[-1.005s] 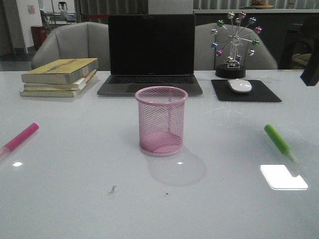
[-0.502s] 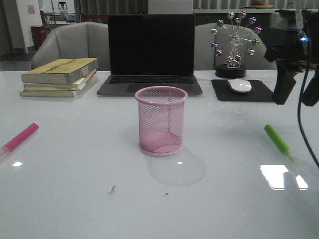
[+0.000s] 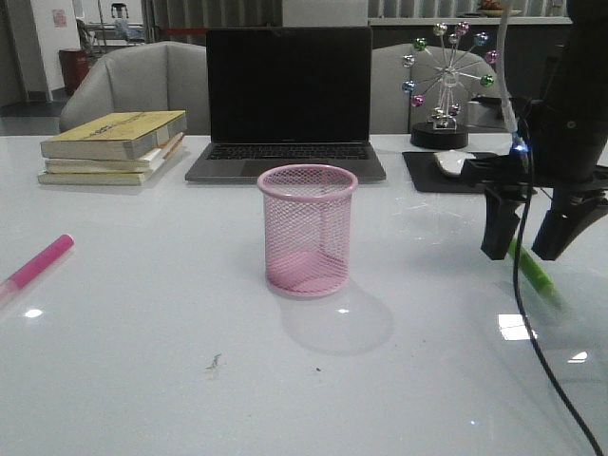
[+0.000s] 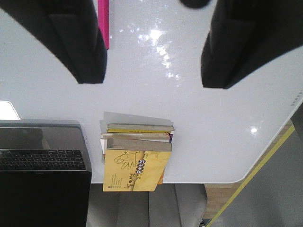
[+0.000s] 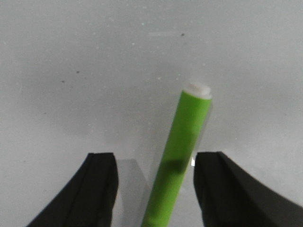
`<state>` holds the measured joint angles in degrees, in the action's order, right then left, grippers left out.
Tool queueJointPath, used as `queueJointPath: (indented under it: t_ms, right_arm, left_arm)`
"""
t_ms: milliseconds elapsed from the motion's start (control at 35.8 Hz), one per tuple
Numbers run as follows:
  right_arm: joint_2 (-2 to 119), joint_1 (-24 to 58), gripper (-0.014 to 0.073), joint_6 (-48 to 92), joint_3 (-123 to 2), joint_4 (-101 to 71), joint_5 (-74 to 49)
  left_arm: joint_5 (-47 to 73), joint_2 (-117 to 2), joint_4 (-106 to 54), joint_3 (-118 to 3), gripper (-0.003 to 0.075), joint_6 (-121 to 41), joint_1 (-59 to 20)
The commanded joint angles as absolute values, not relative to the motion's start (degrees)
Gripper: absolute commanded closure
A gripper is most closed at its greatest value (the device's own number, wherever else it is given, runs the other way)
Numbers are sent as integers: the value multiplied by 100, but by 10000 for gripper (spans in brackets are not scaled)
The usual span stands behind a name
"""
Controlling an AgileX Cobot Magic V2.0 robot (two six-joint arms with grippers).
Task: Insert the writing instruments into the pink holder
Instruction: 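Lower the right gripper over the green highlighter and close on it, then lift the green highlighter upright with the right gripper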
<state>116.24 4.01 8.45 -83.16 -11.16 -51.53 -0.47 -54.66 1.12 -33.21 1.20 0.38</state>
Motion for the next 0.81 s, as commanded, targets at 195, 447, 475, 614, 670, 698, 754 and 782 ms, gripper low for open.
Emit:
queueJointPath:
  t_ms: [195, 447, 475, 614, 670, 698, 754, 782]
  right_arm:
    - [11499, 382, 119, 854, -8500, -970, -4976]
    - [11662, 382, 179, 854, -8500, -970, -4997]
    - [11677, 382, 191, 854, -8500, -970, -5018]
    - [11726, 382, 314, 854, -8507, -970, -5059]
    - [11734, 382, 382, 854, -8512, -970, -5052]
    - [11734, 382, 433, 854, -8527, -970, -5052]
    - [11734, 382, 520, 854, -8590, -982, -5052]
    - [11727, 382, 553, 854, -8627, -1013, -5052]
  left_arm:
    - [-532, -5409, 64, -3537, 231, 172, 39]
    - [-532, -5409, 64, -3537, 231, 172, 39]
    - [-532, -5409, 64, -3537, 231, 172, 39]
    - [-532, -5409, 64, -3537, 231, 172, 39]
    - [-532, -5409, 64, -3537, 231, 172, 39]
    - [-532, -5409, 64, -3537, 231, 172, 39]
    - [-532, -5409, 64, -3537, 231, 172, 39]
    - [-532, -5409, 64, -3537, 231, 172, 39]
